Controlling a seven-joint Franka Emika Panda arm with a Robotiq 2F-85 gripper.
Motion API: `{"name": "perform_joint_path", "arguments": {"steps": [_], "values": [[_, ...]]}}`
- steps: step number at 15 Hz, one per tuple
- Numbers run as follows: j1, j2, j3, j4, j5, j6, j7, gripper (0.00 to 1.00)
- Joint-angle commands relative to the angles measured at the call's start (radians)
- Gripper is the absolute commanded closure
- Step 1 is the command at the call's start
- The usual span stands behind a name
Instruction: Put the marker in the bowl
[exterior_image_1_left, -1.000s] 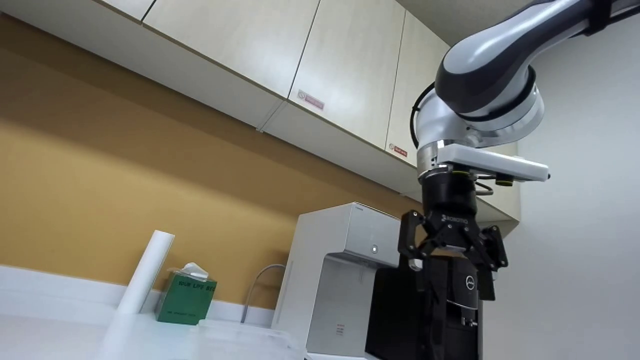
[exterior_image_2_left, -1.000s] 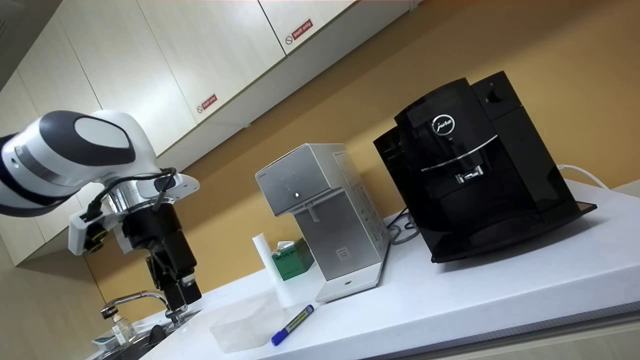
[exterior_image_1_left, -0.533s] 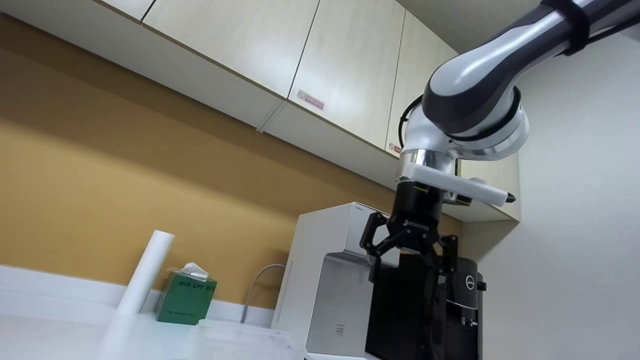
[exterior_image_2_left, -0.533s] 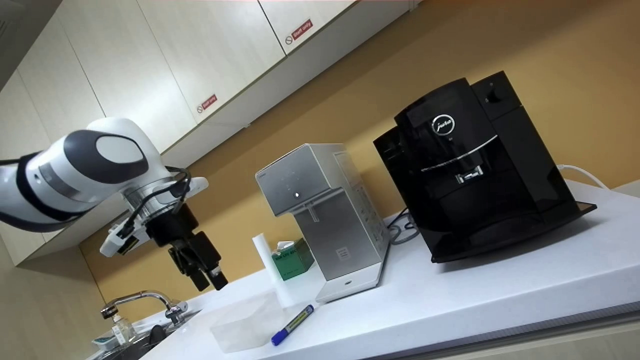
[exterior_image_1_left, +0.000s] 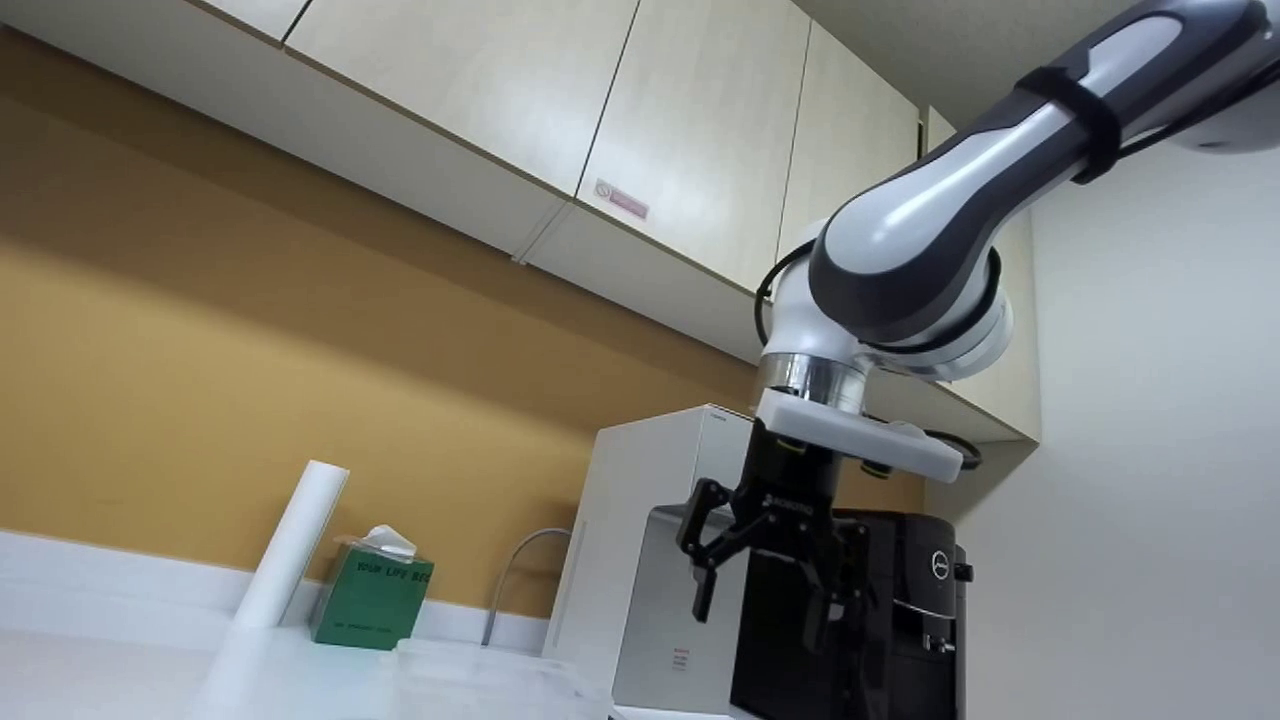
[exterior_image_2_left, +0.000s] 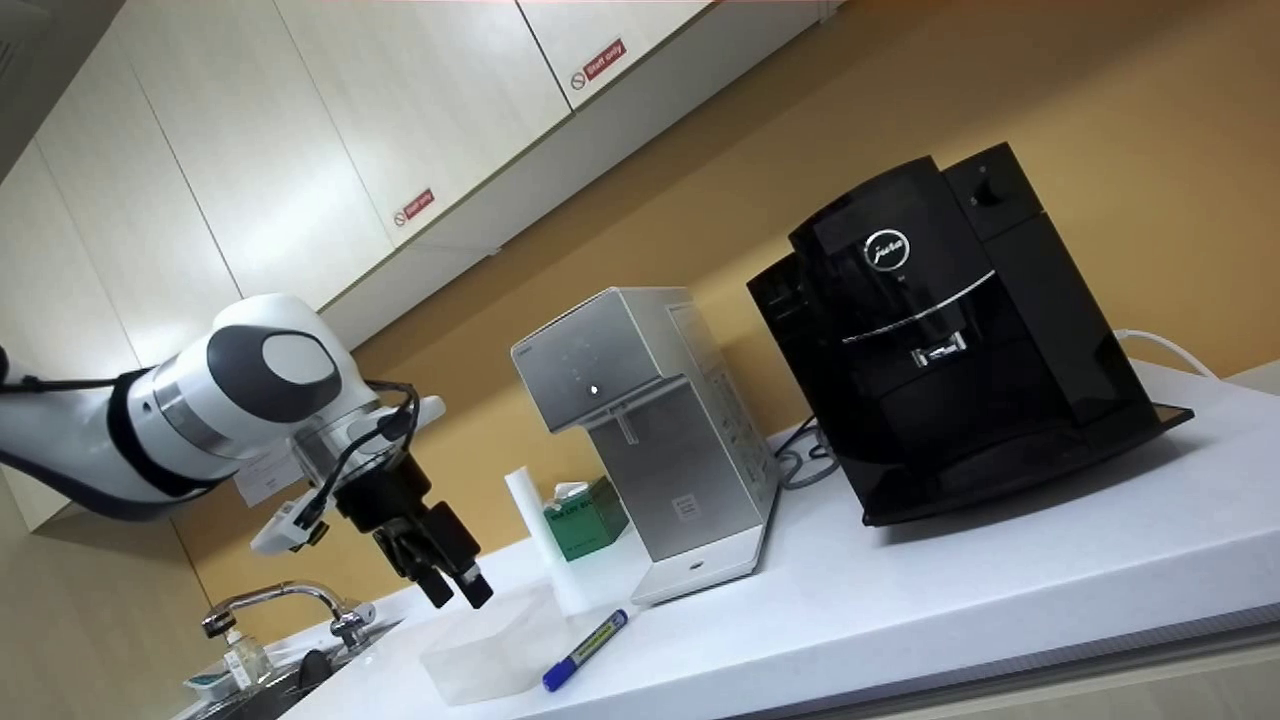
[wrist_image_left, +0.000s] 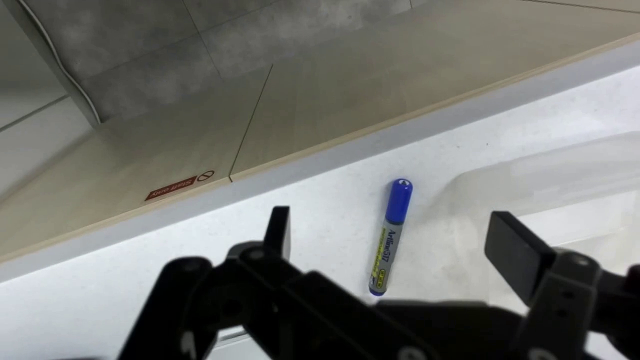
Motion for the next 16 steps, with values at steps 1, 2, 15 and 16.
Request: {"name": "perform_joint_path", "arguments": {"steps": [1, 2, 15, 16], "values": [[0.024, 0.015, -0.026, 0.006, -0.023, 0.003, 0.011, 0.00], [0.021, 0.031, -0.025, 0.011, -0.035, 0.008, 0.019, 0.00], [0.037, 0.319, -0.074, 0.069, -0.298, 0.279, 0.095, 0.00], [0.043, 0.332, -0.083, 0.073, -0.322, 0.291, 0.112, 0.00]]}}
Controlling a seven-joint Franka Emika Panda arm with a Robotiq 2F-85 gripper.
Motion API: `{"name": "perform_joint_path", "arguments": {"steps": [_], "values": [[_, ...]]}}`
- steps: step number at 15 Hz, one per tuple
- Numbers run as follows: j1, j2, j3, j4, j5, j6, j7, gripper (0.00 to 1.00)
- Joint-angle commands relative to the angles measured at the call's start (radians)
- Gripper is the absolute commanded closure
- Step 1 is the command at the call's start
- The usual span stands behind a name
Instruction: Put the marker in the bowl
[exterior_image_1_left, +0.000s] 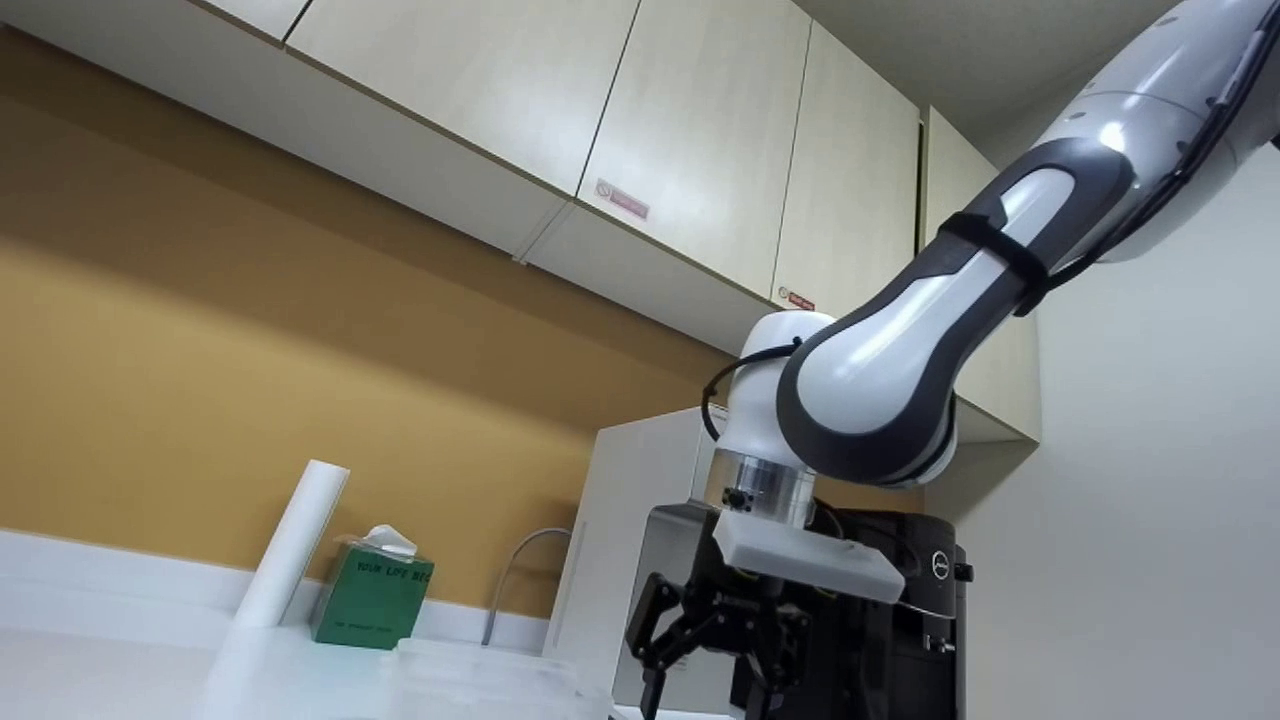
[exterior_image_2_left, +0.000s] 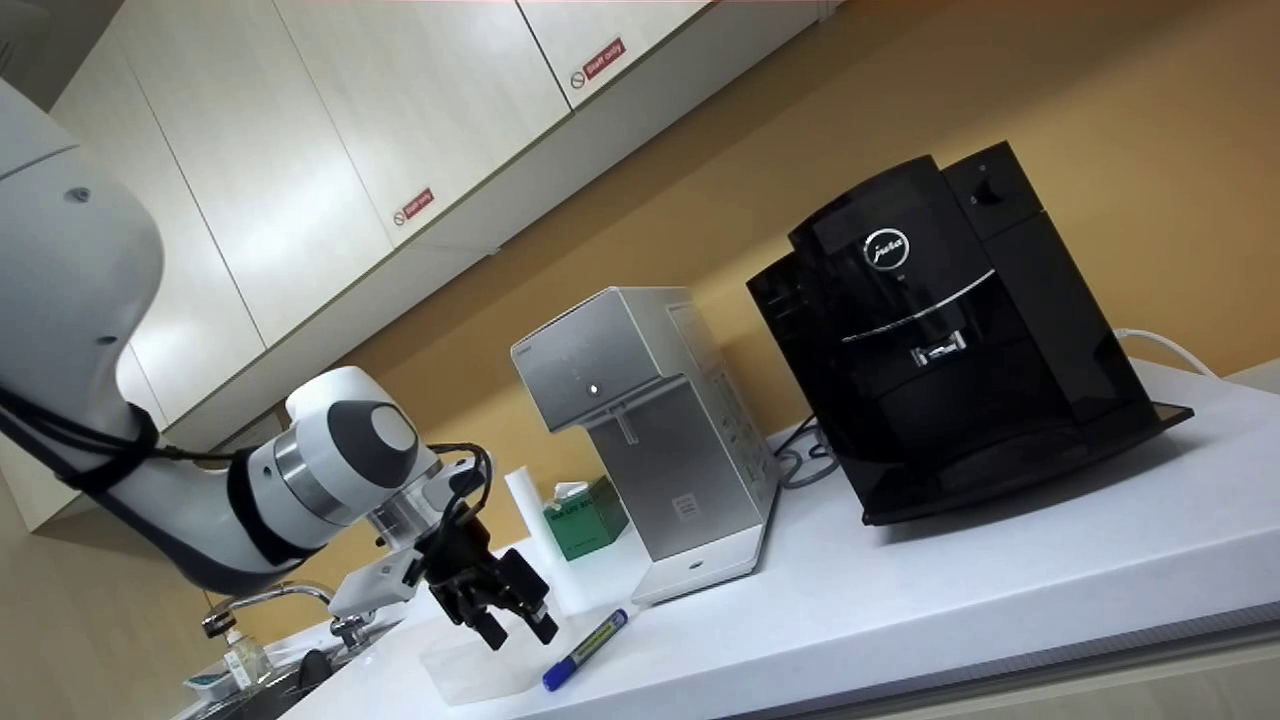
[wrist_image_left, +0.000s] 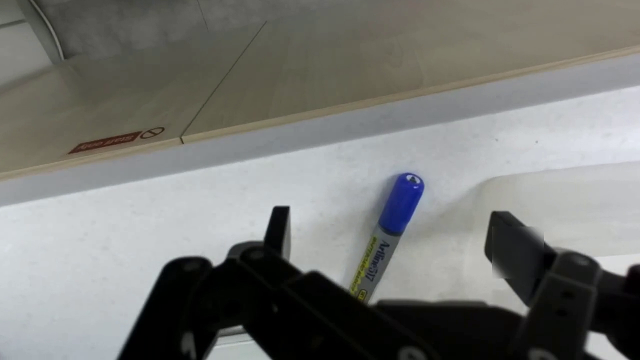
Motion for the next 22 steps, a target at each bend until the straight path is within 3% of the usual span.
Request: {"name": "perform_joint_path", "arguments": {"steps": [1, 5, 6, 22], "values": [[0.036, 0.056, -0.042, 0.037, -0.081, 0.033, 0.087, 0.00], [0.069, 0.093, -0.084, 0.043, -0.096, 0.070, 0.088, 0.00], [0.043, 0.103, -0.059, 0.044, -0.103, 0.082, 0.093, 0.00], [0.056, 0.209, -0.097, 0.108, -0.307, 0.114, 0.199, 0.00]]}}
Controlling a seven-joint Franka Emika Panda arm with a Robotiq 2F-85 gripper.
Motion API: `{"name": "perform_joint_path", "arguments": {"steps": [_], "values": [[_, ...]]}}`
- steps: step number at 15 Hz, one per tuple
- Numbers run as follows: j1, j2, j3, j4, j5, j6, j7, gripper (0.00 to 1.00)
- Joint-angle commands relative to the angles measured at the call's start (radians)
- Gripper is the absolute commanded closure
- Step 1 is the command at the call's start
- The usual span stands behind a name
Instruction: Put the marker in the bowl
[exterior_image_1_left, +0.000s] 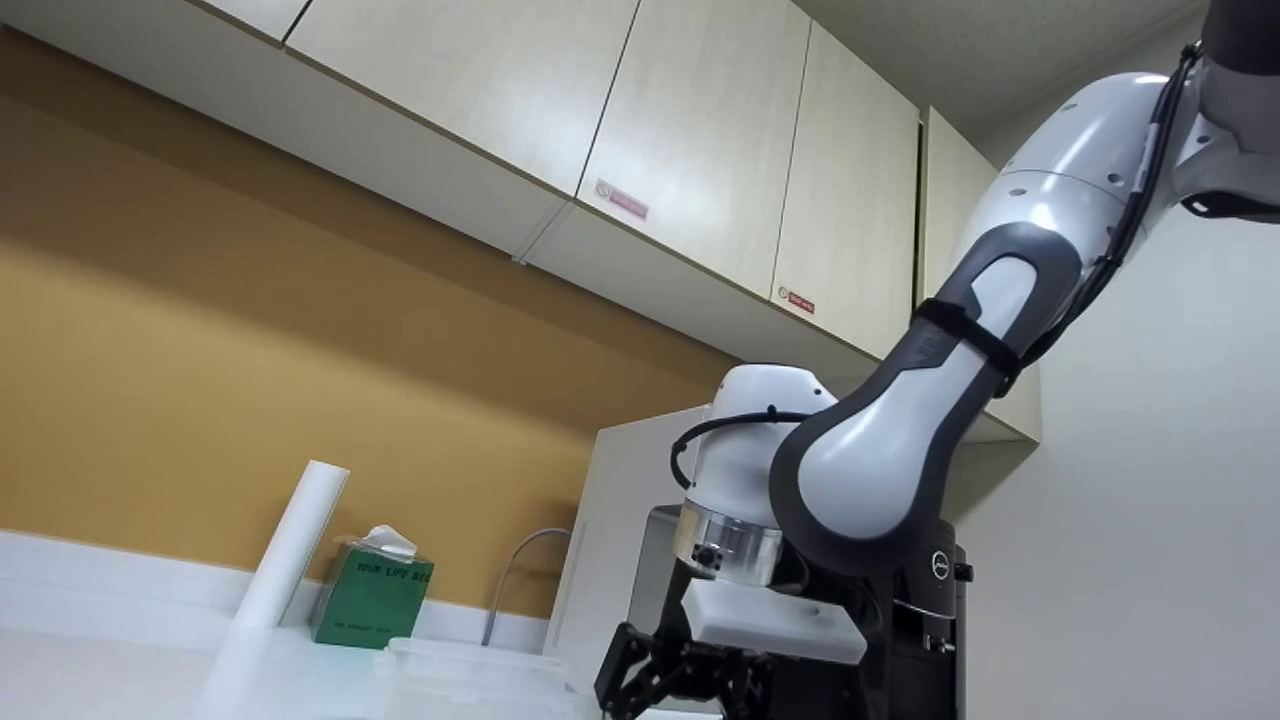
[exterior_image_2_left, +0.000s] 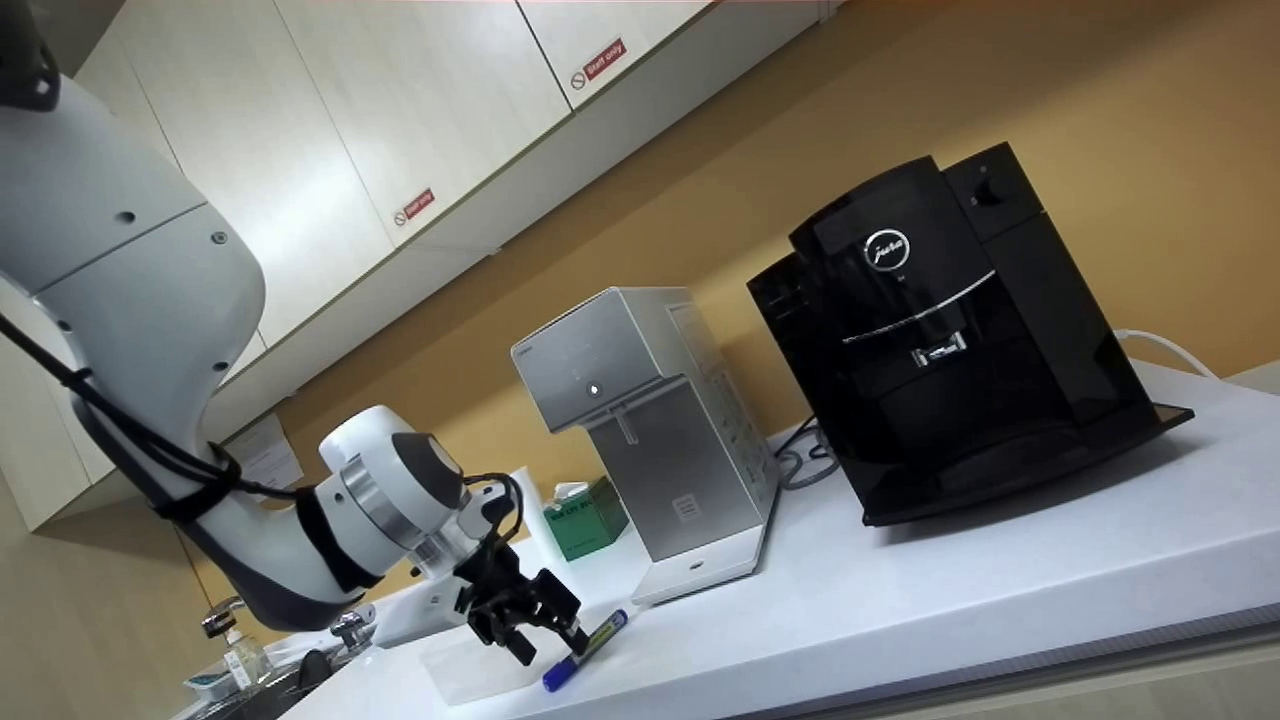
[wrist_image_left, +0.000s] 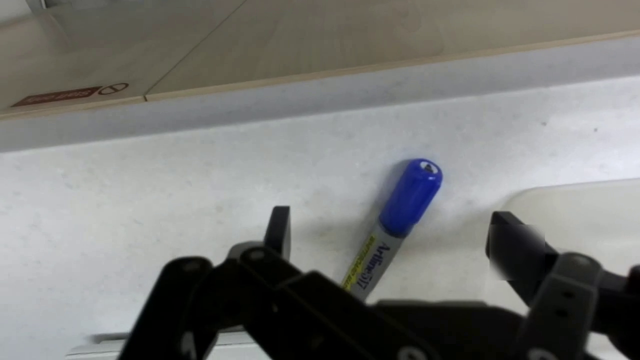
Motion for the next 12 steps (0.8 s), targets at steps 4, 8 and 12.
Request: {"name": "perform_joint_path", "arguments": {"steps": [4, 8, 12], "values": [[-0.009, 0.063, 0.003, 0.041, 0.032, 0.038, -0.016, 0.00], [-0.001, 0.065, 0.031, 0.012, 0.381, 0.105, -0.292, 0.00], [0.036, 0.003, -0.001, -0.008, 0.565, 0.065, -0.478, 0.00]]}}
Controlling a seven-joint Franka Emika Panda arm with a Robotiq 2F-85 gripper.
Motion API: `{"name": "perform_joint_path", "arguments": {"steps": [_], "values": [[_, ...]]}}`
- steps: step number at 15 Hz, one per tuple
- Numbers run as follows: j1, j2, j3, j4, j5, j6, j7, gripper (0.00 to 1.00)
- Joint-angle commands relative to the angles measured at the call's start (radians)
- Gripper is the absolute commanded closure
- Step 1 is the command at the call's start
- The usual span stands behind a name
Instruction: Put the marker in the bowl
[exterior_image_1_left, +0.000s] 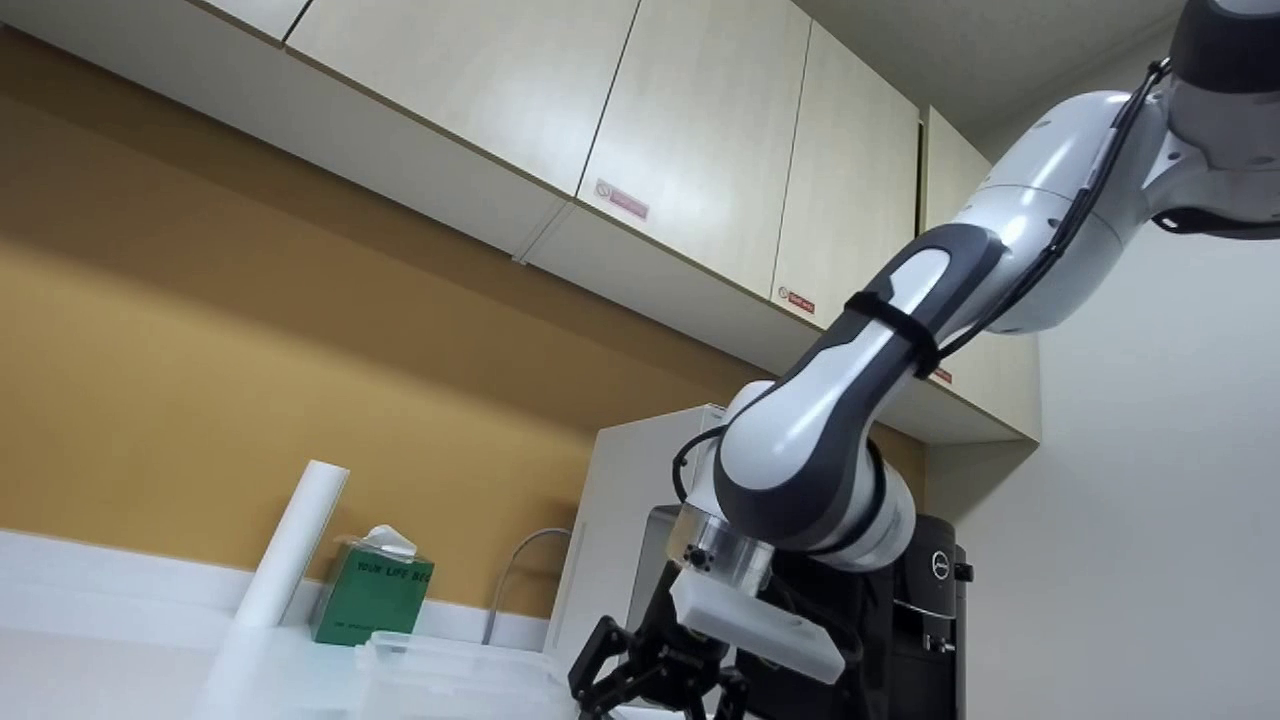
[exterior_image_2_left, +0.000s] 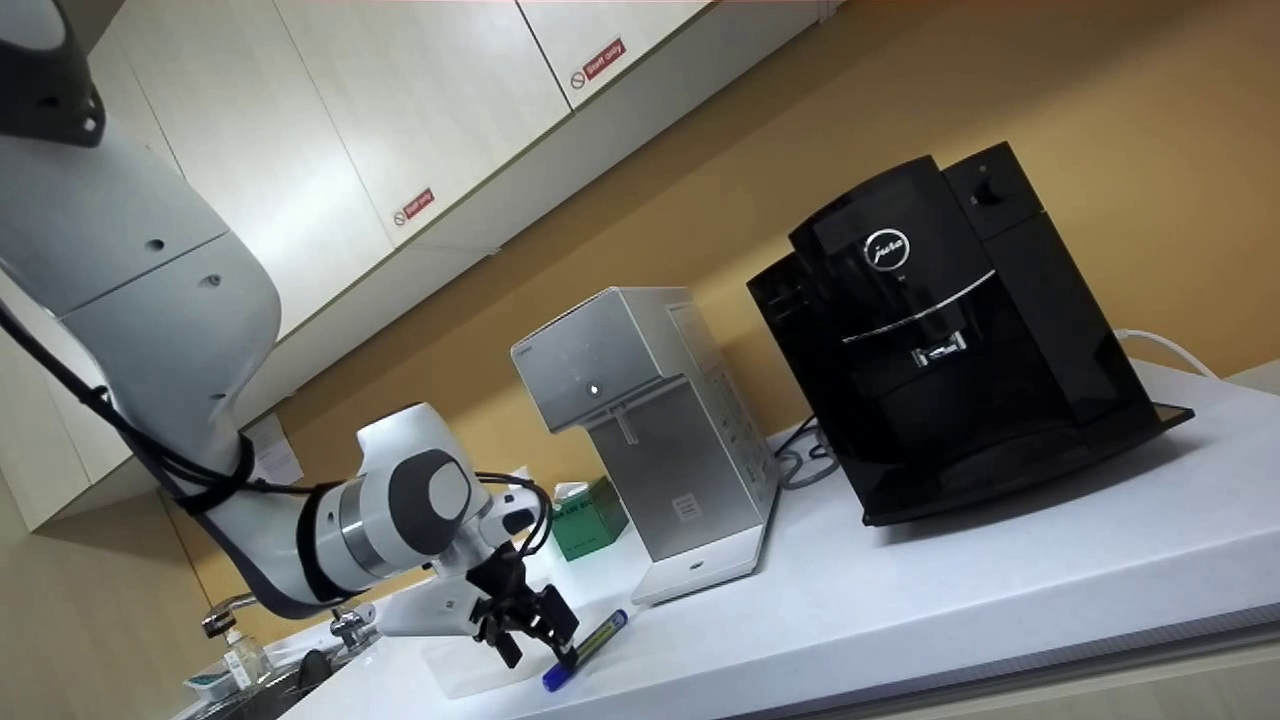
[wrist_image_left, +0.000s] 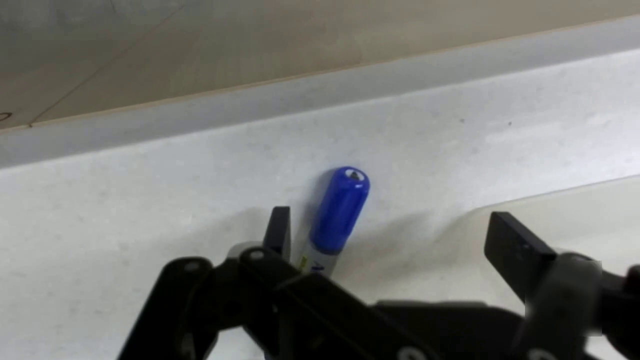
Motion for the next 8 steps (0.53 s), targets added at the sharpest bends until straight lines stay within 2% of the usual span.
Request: {"name": "perform_joint_path", "arguments": {"steps": [1, 4, 6, 7, 8], "values": [[0.031, -0.062, -0.033, -0.026, 0.079, -0.029, -0.090, 0.00], [0.070, -0.093, -0.108, -0.036, -0.048, -0.048, -0.023, 0.00], [0.094, -0.120, -0.167, -0.040, -0.229, -0.096, 0.067, 0.00], [0.095, -0.134, -0.177, -0.035, -0.291, -0.130, 0.097, 0.00], [0.076, -0.082, -0.149, -0.016, -0.194, -0.080, 0.014, 0.00]]}}
